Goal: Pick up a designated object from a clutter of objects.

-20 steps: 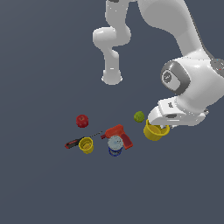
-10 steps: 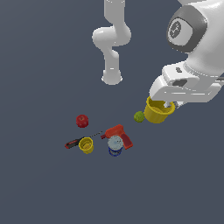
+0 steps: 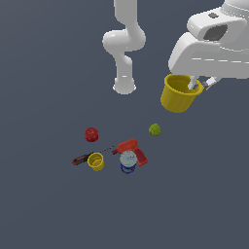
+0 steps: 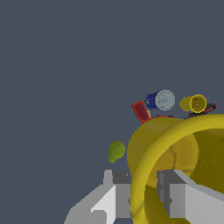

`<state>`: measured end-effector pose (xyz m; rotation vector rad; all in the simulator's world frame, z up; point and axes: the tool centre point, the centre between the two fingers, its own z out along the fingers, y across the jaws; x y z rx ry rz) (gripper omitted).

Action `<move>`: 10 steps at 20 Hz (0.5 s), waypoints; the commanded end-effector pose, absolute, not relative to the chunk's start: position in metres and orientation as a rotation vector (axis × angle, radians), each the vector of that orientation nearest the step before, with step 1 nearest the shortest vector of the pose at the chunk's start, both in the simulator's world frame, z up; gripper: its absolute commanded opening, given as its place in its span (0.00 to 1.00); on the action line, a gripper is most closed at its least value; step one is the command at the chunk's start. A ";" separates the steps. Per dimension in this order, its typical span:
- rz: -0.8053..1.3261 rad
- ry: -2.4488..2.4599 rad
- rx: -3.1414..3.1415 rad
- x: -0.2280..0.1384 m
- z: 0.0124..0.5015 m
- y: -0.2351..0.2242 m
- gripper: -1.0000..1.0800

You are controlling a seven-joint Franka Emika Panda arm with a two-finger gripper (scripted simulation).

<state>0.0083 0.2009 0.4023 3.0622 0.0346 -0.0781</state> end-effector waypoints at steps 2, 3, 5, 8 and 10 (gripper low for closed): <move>-0.077 0.035 3.063 0.005 0.431 0.196 0.00; -0.077 0.035 3.063 0.005 0.438 0.195 0.00; -0.077 0.034 3.062 0.004 0.448 0.193 0.00; -0.077 0.034 3.062 0.003 0.461 0.191 0.00; -0.077 0.033 3.062 0.003 0.466 0.190 0.00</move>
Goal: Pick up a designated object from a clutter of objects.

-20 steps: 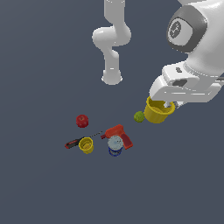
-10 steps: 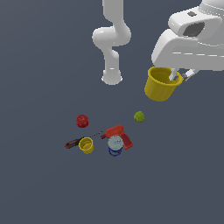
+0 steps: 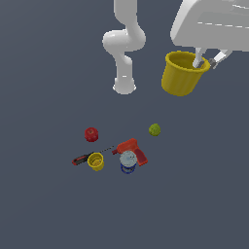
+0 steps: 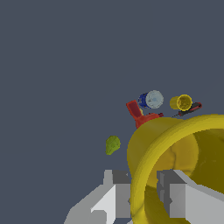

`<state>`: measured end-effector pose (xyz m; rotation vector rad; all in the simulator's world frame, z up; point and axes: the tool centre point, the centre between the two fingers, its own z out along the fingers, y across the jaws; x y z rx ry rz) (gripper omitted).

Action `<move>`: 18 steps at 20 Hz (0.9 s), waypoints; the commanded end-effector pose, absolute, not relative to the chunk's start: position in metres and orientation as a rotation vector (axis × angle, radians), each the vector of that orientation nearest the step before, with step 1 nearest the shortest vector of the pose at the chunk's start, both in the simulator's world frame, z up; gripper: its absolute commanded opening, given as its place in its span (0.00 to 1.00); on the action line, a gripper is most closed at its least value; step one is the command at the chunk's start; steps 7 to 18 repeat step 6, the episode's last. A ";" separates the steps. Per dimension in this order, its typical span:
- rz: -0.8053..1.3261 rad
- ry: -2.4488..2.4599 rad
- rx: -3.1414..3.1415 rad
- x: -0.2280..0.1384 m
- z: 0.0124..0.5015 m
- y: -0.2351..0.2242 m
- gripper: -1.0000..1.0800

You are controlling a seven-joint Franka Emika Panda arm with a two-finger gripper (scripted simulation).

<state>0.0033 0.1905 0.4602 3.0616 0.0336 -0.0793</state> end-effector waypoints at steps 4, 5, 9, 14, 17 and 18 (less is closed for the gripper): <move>-0.077 0.033 3.062 0.003 0.471 0.189 0.00; -0.077 0.033 3.062 0.004 0.471 0.189 0.00; -0.077 0.033 3.062 0.004 0.470 0.189 0.00; -0.077 0.033 3.062 0.004 0.470 0.189 0.00; -0.077 0.033 3.062 0.004 0.470 0.189 0.00; -0.077 0.033 3.062 0.004 0.470 0.189 0.00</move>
